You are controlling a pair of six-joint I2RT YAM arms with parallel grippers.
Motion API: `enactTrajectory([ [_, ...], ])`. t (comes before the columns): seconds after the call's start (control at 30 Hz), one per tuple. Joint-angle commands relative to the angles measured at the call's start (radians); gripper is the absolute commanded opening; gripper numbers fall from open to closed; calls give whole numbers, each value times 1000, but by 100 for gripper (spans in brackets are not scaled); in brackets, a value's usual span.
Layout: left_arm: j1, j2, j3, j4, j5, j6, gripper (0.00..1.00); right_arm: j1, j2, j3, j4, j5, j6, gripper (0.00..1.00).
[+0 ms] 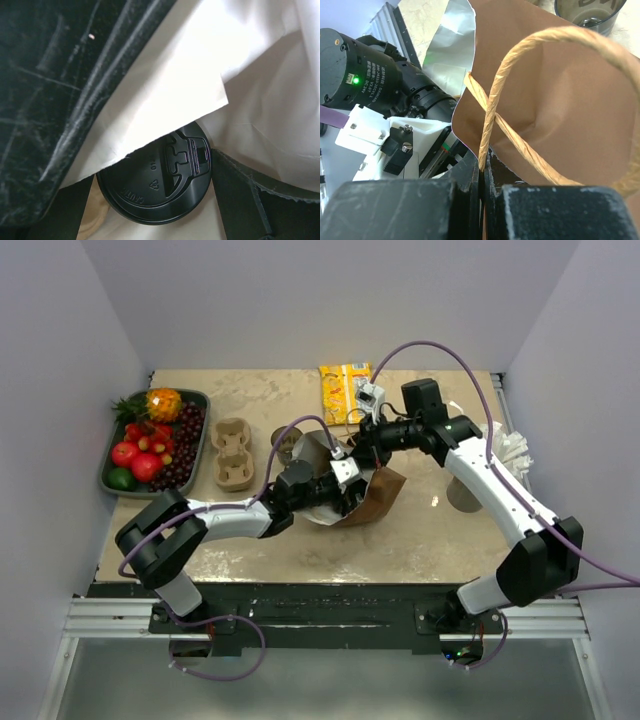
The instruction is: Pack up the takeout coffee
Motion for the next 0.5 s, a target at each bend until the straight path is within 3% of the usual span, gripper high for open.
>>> enactTrajectory([
  [0.0, -21, -61, 96, 4, 119, 34, 99, -3, 32, 58, -14, -131, -36, 0],
  [0.27, -11, -43, 207, -179, 9, 12, 99, -5, -14, 9, 43, -66, 16, 0],
  [0.47, 0, -26, 263, -263, -31, 5, 99, -5, -63, -4, 75, 159, 30, 0],
])
